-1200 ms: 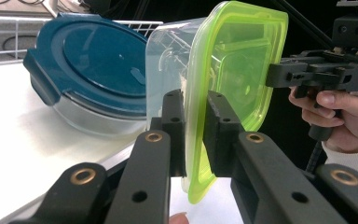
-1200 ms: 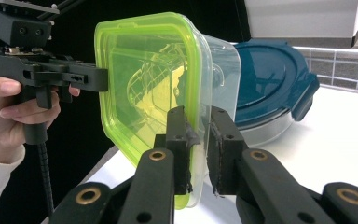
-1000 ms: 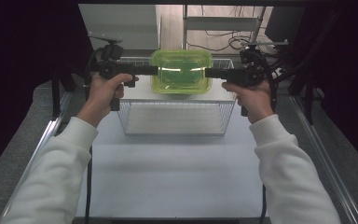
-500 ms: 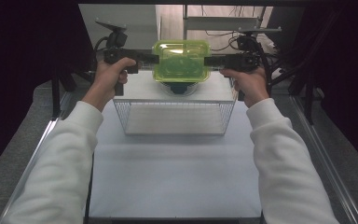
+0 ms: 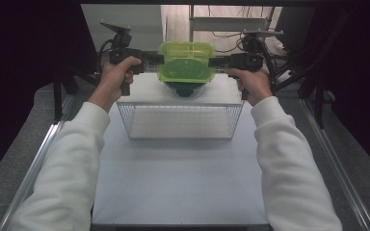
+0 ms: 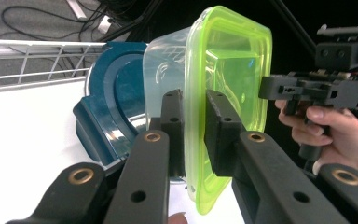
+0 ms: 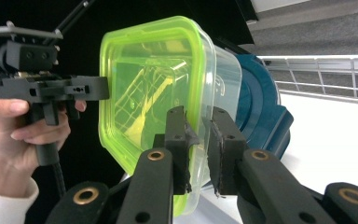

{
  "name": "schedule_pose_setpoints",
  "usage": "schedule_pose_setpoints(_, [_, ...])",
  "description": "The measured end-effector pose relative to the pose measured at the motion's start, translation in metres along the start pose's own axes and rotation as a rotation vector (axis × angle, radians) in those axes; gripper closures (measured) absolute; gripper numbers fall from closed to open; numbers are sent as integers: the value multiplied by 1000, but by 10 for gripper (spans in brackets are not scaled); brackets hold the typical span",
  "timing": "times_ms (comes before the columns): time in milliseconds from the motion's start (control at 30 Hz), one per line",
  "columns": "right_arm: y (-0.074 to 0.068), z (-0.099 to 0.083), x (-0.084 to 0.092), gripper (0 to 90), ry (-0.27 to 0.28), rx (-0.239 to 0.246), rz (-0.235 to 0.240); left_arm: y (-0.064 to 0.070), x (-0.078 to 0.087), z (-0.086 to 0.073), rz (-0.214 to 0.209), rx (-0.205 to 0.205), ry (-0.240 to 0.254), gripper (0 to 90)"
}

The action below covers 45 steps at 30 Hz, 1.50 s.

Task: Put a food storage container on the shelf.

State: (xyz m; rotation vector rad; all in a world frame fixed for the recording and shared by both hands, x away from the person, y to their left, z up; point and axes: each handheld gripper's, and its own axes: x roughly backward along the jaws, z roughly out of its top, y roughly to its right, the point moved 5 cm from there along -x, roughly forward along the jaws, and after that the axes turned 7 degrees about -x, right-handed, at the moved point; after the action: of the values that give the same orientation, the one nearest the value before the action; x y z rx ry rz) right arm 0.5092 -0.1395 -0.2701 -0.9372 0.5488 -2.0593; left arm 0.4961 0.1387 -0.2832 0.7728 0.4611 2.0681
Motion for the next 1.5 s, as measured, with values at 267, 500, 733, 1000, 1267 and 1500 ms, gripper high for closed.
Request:
schedule_pose_setpoints(267, [10, 10, -13, 739, -5, -75, -26, -11, -7, 4, 5, 69, 18, 766])
schedule_pose_setpoints(500, [16, 14, -22, 711, 2, -129, -33, -21, -14, 5, 0, 103, 28, 734])
schedule_pose_setpoints(733, [19, 15, -23, 697, 8, -145, -23, -25, -15, 4, -22, 112, 37, 720])
schedule_pose_setpoints(1000, [16, 15, -22, 353, 57, -75, -66, -23, -14, 10, 26, 67, 101, 429])
schedule_pose_setpoints(1267, [2, 10, -4, 255, 123, 66, -87, -15, 2, 6, 105, -32, 123, 350])
schedule_pose_setpoints(1500, [-7, -6, 11, 251, 119, 182, -75, 2, 39, -11, 127, -113, 151, 303])
